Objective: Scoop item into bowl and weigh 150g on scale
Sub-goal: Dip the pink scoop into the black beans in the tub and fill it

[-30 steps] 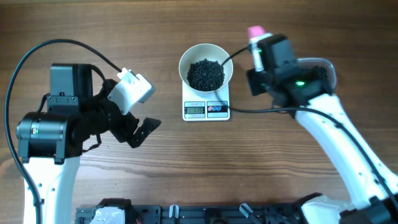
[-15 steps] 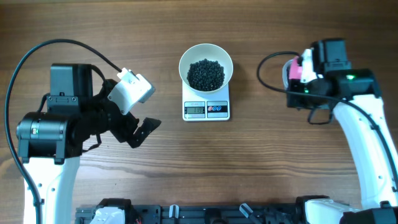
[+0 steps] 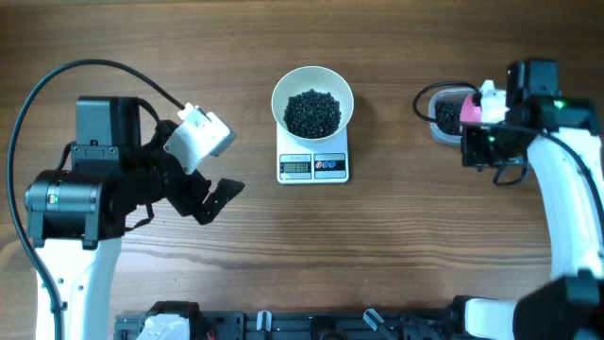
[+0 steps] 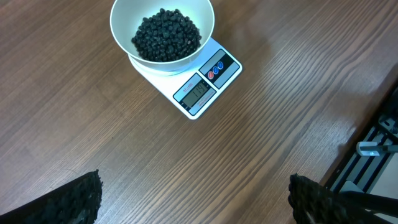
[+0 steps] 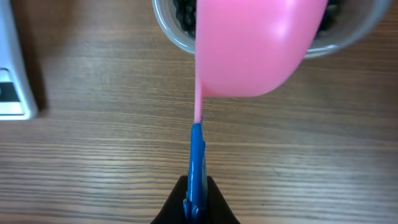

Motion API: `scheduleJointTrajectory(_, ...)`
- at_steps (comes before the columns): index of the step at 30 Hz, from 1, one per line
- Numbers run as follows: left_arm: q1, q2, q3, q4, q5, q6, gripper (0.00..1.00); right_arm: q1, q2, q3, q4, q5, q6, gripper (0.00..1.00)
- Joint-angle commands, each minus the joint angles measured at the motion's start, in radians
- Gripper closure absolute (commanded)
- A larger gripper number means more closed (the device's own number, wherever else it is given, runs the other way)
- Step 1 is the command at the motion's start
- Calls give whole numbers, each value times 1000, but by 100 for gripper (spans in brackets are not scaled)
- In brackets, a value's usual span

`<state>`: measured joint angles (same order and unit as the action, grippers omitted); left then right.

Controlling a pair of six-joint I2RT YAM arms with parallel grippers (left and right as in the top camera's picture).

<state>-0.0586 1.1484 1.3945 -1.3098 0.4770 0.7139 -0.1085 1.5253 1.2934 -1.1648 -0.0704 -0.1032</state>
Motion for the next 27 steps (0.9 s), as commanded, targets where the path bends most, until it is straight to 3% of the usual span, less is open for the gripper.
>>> scheduleJointTrajectory(1,6,4,19,0,8,12,0,-2,92,18,28,1,-58,96)
scheduleJointTrajectory(10,6,4,19,0,8,12,0,-2,200,18,179,16,-91,96)
scheduleJointTrajectory(21,6,4,19,0,8,12,0,-1,251,18,182,131,-135,96)
scheduleJointTrajectory(27,6,4,19,0,8,11,0,-1,251,18,182,67,-211,96)
